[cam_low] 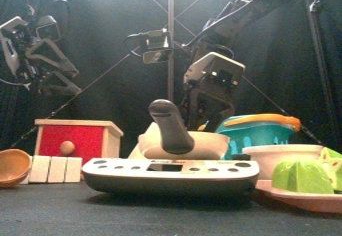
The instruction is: Grab salmon sushi
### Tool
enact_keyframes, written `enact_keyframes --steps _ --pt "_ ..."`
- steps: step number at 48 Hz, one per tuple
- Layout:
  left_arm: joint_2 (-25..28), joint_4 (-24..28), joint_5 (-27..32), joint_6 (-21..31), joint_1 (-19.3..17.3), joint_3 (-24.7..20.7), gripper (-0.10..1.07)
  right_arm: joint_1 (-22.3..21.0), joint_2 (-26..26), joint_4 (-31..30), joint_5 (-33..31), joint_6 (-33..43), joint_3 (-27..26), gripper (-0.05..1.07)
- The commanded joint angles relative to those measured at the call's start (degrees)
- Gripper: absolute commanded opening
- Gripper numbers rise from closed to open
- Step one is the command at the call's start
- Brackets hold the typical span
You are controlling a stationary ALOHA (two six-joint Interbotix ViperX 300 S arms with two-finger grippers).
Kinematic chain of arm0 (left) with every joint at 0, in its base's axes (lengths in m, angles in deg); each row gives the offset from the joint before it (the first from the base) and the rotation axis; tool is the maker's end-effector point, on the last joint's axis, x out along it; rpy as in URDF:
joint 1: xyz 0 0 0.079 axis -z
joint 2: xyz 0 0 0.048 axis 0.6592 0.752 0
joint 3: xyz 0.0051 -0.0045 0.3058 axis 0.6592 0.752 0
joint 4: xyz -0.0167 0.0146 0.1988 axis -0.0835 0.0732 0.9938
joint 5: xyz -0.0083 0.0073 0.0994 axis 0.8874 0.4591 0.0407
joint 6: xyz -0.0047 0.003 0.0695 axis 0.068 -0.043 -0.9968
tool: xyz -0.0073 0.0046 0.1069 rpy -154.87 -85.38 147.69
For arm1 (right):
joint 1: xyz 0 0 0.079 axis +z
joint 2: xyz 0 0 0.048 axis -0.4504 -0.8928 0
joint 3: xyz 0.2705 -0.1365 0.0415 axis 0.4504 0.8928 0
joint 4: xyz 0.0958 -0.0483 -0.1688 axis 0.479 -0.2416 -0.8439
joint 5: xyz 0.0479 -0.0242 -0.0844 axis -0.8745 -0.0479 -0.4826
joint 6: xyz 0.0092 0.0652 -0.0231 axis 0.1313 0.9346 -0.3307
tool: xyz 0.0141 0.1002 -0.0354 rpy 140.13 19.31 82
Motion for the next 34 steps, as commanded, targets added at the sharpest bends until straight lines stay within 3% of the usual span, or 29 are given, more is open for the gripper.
enact_keyframes --steps 1,11,16,27,34 --pt "0.2 -0.1 -0.2 -0.1 -0.2 -0.6 0.87 -0.4 1.1 -0.1 0.0 -0.1 -1.1 1.02" --pt "0.2 -0.1 -0.2 -0.1 -0.2 -0.6 0.87 -0.4 1.1 -0.3 -0.1 -0.1 -1.0 1.01" --pt "0.1 -0.1 -0.2 -0.1 -0.2 -0.6 0.87 -0.4 1.1 -0.3 -0.1 -0.1 -1.1 0.91" --pt "0.2 -0.1 -0.2 -0.1 -0.2 -0.6 0.87 -0.5 1.4 -0.2 -0.7 0.1 -1.4 0.58" --pt "0.2 -0.1 -0.2 -0.1 -0.2 -0.6 0.87 -0.5 2.3 0.1 -1.8 0.4 -2.1 0.53"
